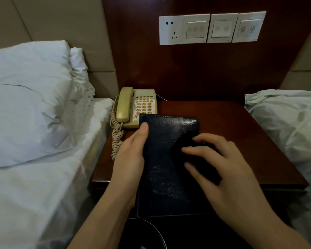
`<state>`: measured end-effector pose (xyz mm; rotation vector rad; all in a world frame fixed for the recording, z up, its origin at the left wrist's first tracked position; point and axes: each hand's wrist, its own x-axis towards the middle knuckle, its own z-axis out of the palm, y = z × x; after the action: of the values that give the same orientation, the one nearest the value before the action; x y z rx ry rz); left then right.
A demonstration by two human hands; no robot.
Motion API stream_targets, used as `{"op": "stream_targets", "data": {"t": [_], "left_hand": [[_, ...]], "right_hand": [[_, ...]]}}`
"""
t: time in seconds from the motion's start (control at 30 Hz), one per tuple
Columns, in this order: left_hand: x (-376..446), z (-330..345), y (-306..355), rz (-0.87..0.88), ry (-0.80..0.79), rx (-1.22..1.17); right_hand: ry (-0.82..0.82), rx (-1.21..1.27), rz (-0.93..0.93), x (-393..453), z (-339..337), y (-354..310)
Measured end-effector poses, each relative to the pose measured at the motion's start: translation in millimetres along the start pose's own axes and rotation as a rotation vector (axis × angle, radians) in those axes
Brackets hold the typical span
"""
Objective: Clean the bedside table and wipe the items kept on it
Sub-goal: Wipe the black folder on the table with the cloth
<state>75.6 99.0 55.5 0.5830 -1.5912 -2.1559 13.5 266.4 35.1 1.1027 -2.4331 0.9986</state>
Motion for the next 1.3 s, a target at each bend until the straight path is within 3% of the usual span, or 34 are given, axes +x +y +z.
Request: {"op": "stream_targets", "data": {"t": [0.1,0.2,0.27,0.33,0.4,0.57,0.67,0.8,0.87,0.93,1.07,1.2,1.3], "left_hand": [[-4.4,3.4,-0.1,-0.077,-0.036,-0.090],[-1.4,13.6,6.1,-0.153,-0.076,-0.115],[1.1,14.7,7.5,-0.204,-0.102,-0.154],[-7.4,14.2,6.6,-0.206,-0.204,-0.183],[-15.1,15.0,0.1,-0.241,-0.206,-0.238],[-16.5,23.7,-18.0,-0.280,-0.037,-0.206],[-19.1,23.0,-18.2,-0.252,-0.023,-0.158],[-19.0,18.6,-25.5,-0.144,-0.044,-0.020],[-18.7,15.4,-27.5,-0.043,-0.069,0.117],[-19.1,14.9,-29.1,0.028,-0.109,0.232],[-24.2,22.1,-29.2,-0.009,-0.166,0.293],[-16.7,25.1,-18.4,0.051,0.061,0.098],[-7.2,14.7,-20.0,0.023,0.067,-0.111]], "right_hand": [[0.038,0.279,0.222,2.3,-5.7,-0.2],[0.015,0.555,0.361,13.3,-12.4,6.2],[0.084,0.660,0.421,19.9,-14.7,9.6],[0.167,0.626,0.397,24.5,-14.7,11.1],[0.190,0.597,0.383,27.2,-13.6,12.4],[0.148,0.577,0.385,26.3,-11.4,17.2],[0.178,0.215,0.307,23.4,-12.9,16.9],[0.207,-0.201,0.037,15.6,-12.8,-2.1],[0.146,-0.189,-0.031,14.0,-8.1,-7.3],[0.131,-0.120,0.021,22.3,-8.0,-3.5],[0.176,-0.067,0.107,37.6,-9.1,-0.7],[0.028,-0.045,-0.063,11.9,14.4,-34.2],[-0.078,-0.145,-0.195,-6.5,30.1,-44.1]]}}
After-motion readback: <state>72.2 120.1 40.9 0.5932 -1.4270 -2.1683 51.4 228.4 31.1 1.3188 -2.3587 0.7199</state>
